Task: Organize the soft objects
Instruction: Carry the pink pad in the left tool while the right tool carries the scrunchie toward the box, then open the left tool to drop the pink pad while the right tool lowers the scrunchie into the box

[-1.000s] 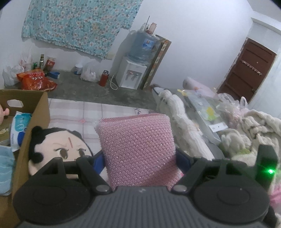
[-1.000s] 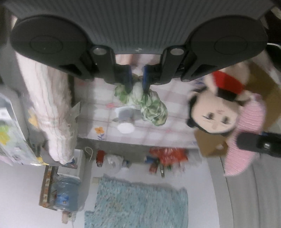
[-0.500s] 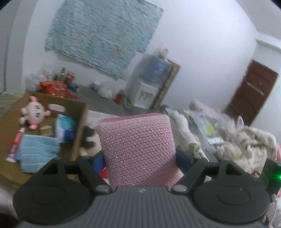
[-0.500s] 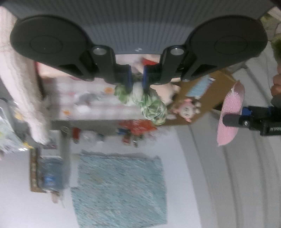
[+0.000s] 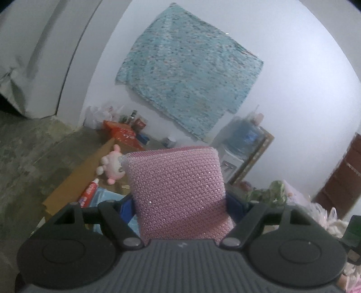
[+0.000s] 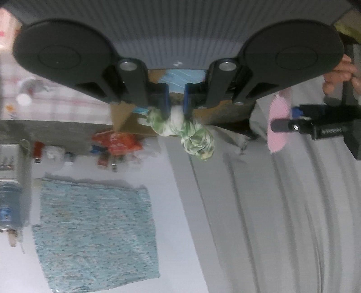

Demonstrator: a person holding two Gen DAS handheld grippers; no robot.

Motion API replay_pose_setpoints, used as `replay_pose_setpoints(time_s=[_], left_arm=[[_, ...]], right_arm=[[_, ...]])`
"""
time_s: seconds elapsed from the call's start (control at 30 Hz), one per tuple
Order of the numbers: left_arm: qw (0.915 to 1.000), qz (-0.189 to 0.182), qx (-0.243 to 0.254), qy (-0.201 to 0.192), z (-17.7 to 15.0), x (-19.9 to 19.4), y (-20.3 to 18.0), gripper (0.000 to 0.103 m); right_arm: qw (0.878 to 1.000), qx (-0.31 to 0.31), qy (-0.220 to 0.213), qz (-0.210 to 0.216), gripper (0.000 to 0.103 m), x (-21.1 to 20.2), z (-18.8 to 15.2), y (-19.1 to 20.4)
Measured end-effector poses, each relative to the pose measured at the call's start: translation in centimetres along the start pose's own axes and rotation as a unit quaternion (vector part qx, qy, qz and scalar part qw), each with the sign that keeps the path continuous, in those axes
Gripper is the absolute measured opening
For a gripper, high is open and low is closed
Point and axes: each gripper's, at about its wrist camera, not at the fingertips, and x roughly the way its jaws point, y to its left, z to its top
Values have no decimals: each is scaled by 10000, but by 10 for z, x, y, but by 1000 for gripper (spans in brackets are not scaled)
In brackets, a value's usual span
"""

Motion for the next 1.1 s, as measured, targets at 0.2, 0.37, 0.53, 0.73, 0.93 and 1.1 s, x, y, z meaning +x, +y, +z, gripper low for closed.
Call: replay_pose_setpoints(time_s=[0.2, 0.37, 0.53, 0.73, 0.93, 1.1], left_arm=[[9994, 75, -249, 247, 12, 31, 41, 81], [9974, 49, -340, 639, 21, 59, 74, 81], [9876, 323, -981, 1179, 23, 100, 105, 81], [9615, 1013, -2250, 1210, 3, 139, 131, 81], [9354, 1907, -2884, 738, -19, 153, 125, 83], [9154, 2570, -3018, 703, -29, 165, 116, 88]], right_arm=[[9996, 88, 158, 211, 10, 53, 14, 24], [9984, 60, 435, 353, 10, 100, 16, 38], [9966, 228, 591, 529, 10, 136, 9, 36], [9943, 494, 690, 646, 11, 150, -9, 10], [9918, 707, 690, 814, 11, 143, -21, -30], [9906, 826, 648, 881, 11, 125, -27, -49]])
